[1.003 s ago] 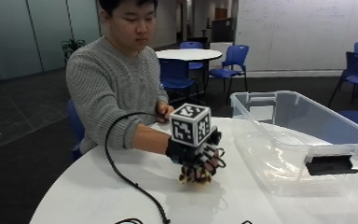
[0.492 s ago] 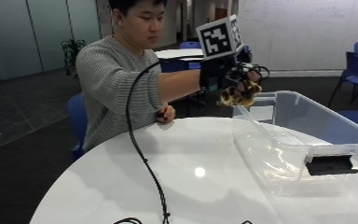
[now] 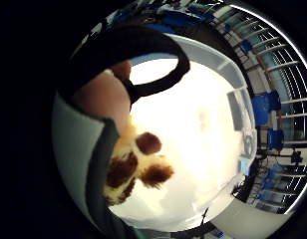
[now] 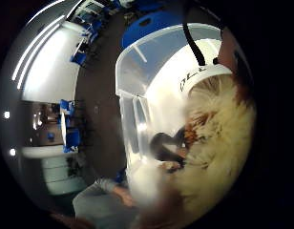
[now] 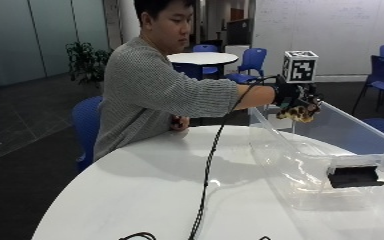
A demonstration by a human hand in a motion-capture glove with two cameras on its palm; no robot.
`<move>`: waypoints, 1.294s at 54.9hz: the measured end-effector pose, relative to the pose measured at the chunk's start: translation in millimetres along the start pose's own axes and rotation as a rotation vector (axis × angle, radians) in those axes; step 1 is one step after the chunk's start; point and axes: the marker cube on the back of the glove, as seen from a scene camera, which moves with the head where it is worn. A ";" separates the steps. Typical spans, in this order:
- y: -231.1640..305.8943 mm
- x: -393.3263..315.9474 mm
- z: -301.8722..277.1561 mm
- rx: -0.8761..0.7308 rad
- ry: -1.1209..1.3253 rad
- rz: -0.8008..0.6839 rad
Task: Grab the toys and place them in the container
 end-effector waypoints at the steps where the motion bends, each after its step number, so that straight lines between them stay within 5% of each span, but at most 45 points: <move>1: -1.7 -1.4 2.5 -0.004 0.001 0.001; 24: 1.3 5.7 37.3 -0.242 0.051 0.050; 46: 21.1 15.0 9.8 -0.172 0.032 0.020; 57: 73.9 86.1 -61.4 -0.054 0.055 0.144; 71: 206.8 238.1 -114.6 0.016 0.114 0.319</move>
